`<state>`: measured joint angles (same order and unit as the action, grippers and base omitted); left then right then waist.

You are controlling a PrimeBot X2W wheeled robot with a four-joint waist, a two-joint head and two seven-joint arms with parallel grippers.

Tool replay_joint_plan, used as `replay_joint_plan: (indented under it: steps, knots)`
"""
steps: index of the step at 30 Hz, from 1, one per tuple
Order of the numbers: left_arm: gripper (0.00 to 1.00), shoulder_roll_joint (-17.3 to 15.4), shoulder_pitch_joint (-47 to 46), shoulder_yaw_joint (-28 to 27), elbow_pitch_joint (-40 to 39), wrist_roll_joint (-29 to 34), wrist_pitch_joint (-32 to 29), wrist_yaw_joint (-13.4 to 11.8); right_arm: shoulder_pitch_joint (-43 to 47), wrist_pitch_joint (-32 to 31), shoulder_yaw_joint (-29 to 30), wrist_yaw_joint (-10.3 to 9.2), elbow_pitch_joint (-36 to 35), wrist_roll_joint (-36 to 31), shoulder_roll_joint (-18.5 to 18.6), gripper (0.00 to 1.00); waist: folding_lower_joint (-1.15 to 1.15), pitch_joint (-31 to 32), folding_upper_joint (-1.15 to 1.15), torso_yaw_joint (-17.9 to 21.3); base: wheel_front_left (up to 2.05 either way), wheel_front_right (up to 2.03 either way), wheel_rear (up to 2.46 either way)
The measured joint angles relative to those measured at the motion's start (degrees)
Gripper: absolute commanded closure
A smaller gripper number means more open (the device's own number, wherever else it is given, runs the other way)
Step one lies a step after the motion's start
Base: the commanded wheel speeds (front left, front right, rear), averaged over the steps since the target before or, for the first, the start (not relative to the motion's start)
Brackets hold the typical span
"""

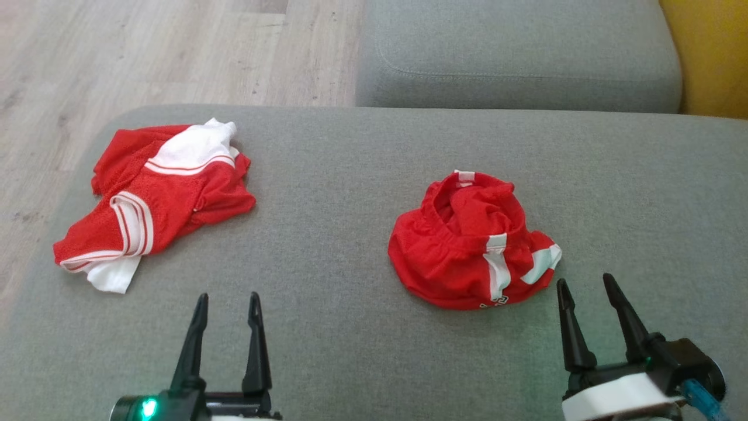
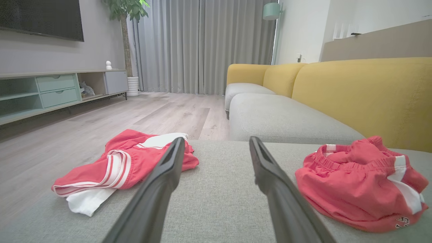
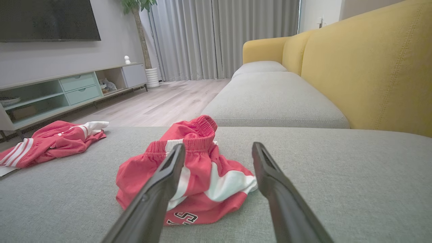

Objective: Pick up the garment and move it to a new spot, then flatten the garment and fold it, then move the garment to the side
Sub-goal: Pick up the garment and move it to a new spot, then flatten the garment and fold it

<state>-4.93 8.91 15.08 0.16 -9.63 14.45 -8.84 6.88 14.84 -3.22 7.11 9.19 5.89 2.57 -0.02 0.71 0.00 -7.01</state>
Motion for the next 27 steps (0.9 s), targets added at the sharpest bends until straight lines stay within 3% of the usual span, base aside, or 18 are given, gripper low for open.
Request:
replay_joint_plan:
  steps: [9, 27]
  knots:
    - [0.00, 1.02, 0.76, -2.24, 0.02, 3.23, 0.00, 2.90, 1.36, 0.00, -0.87, 0.00, -0.02, 0.10, 0.00, 0.00, 0.01, 0.74, 0.00, 0.31, 0.00, 0.00, 0.00]
    - [0.00, 1.53, 0.92, -3.04, 0.31, 4.64, 0.00, 3.81, 1.37, 0.00, -1.20, 0.00, 0.07, 0.10, 0.00, 0.00, 0.02, 1.29, 0.00, 0.99, 0.00, 0.00, 0.00]
